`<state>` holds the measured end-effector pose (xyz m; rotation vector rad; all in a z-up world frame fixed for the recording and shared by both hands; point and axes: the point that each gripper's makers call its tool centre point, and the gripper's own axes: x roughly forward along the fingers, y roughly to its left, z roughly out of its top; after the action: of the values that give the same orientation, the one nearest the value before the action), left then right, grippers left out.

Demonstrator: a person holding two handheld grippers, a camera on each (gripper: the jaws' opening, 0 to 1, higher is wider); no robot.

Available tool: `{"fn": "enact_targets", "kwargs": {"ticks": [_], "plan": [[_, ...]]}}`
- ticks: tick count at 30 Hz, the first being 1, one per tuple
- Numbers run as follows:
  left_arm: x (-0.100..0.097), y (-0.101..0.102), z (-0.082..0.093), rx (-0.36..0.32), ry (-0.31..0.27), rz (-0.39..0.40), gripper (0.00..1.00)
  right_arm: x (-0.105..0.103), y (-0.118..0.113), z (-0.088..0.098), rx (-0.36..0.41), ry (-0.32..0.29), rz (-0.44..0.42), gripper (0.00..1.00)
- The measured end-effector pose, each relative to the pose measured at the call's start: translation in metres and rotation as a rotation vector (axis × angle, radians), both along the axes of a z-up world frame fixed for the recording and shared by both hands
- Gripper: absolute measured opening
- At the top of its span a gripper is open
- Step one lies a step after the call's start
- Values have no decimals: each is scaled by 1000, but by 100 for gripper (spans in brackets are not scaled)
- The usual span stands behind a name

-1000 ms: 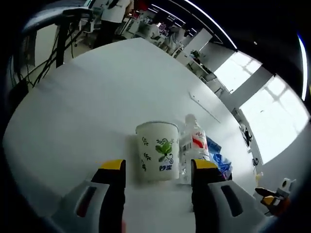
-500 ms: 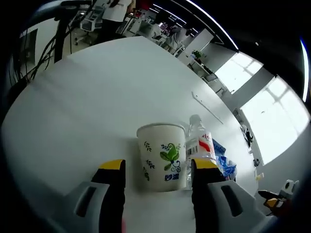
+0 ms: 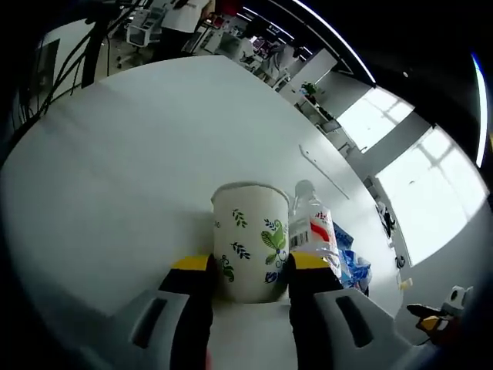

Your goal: Arrange the tabletop items into an orderly group along one side of the table until the central work area is clear of visible clutter.

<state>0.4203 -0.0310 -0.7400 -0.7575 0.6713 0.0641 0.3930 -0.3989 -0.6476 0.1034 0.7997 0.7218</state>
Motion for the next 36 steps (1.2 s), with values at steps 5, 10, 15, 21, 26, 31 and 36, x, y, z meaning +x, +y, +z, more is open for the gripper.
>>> {"fn": "enact_targets", "kwargs": {"ticks": [5,10,15,21,26,31,36], "plan": [[-18,-2,2,37,9,-19,36,-3,3,-4,6,8,5,64],[-35,-2,6,53,11,-17,36,-7,11,-7,13,15,20,64],[-51,-3,12,59,6,-13,36,-10,21,-10,20,19,46,64],[-65,-7,22,67,-12,-18,36,-12,28,-11,31,22,67,64],[-75,-19,34,83,-27,-51,36,-15,37,-10,38,20,92,64],[-82,-26,41,133,-49,-138,36,-20,47,-10,46,22,117,64],[-90,-38,51,128,-72,-175,36,-25,57,-12,53,28,135,64]]}}
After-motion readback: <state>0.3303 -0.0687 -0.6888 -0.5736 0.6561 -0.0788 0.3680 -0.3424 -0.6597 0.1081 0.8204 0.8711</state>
